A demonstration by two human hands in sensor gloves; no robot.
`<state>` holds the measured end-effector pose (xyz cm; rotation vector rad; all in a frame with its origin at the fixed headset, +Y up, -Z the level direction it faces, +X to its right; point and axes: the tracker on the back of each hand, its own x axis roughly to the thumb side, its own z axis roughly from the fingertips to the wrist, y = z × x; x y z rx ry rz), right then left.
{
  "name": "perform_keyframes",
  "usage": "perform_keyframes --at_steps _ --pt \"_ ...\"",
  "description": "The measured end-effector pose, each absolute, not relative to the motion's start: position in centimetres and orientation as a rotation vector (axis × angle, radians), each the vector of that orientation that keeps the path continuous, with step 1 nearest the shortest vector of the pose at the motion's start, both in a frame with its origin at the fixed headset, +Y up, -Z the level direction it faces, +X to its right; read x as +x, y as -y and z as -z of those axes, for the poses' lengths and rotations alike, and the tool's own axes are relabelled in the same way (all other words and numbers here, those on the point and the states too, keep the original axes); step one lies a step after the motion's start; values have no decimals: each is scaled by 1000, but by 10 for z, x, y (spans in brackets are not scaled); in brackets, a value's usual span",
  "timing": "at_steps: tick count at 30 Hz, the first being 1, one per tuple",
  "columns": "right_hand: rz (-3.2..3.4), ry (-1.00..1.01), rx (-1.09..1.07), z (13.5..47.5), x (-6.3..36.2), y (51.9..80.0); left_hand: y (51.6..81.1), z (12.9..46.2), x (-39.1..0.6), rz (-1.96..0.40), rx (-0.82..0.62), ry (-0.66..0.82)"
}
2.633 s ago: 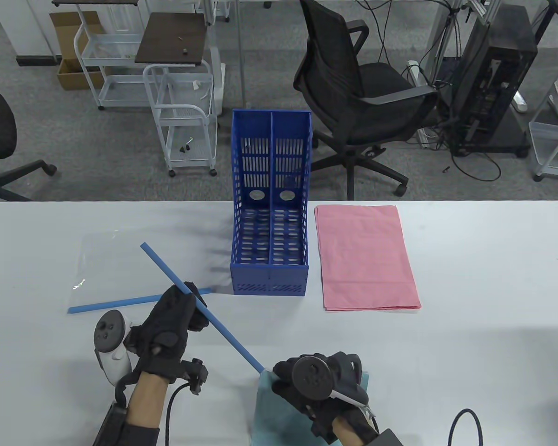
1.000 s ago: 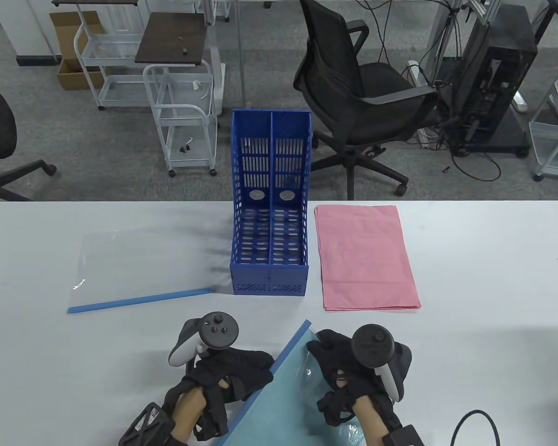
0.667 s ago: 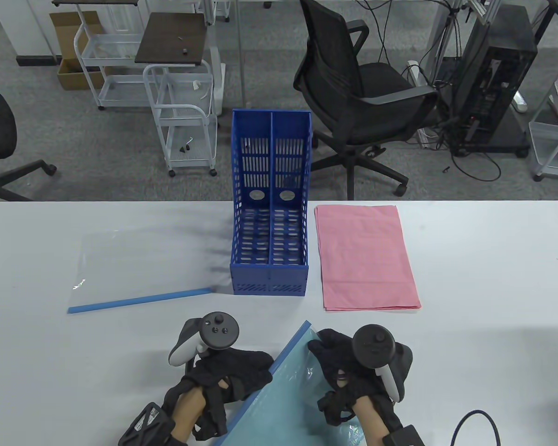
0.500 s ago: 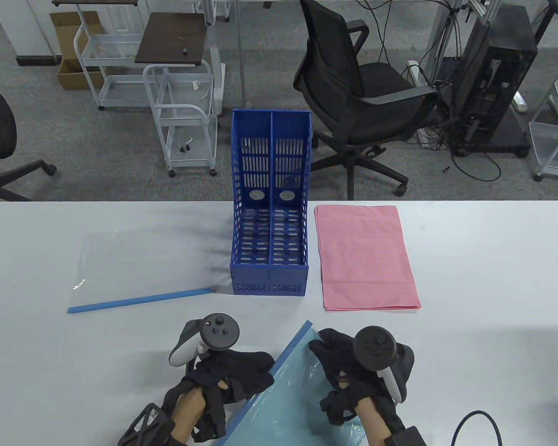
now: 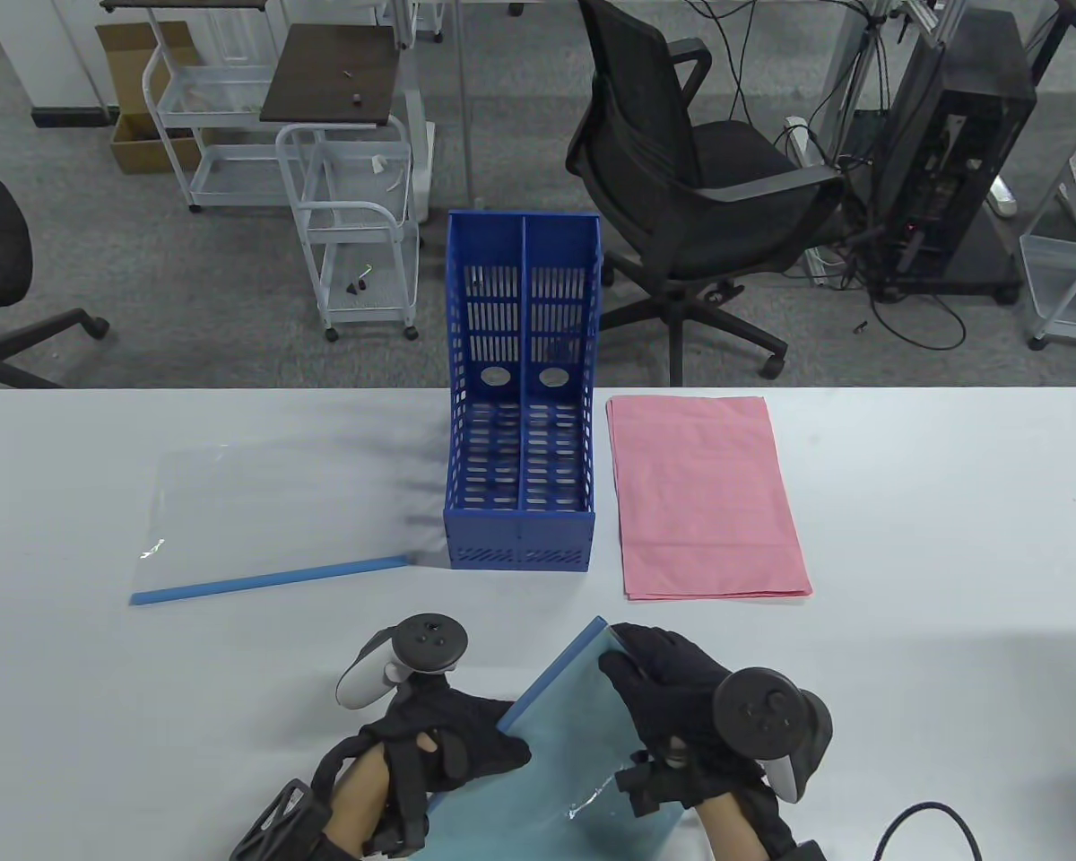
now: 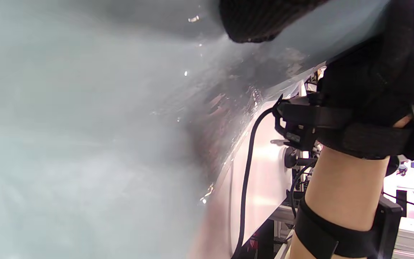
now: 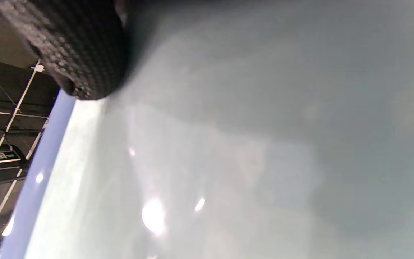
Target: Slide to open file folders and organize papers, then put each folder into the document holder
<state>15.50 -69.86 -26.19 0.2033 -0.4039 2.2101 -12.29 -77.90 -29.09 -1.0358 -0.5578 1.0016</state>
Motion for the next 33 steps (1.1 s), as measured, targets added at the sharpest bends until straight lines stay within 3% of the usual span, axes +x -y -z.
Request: perform_keyframes --at_steps 6,13,17,22,25,29,33 --pt "-2322 543 -3 260 180 694 770 303 -158 -1244 -868 483" --pt "-2360 388 -29 271 178 713 756 313 -198 -1594 -549 481" --pt "-2503 280 24 273 159 723 729 310 -218 -1690 -247 454" --pt "-2791 -20 57 275 131 741 684 300 -231 -1689 311 329" --pt "-2823 -63 80 275 125 746 668 306 -224 -1679 485 303" --pt "-2804 -78 69 274 125 747 658 325 -206 -1644 601 239" --pt "-2782 -71 56 274 129 744 655 347 -185 -1668 606 232"
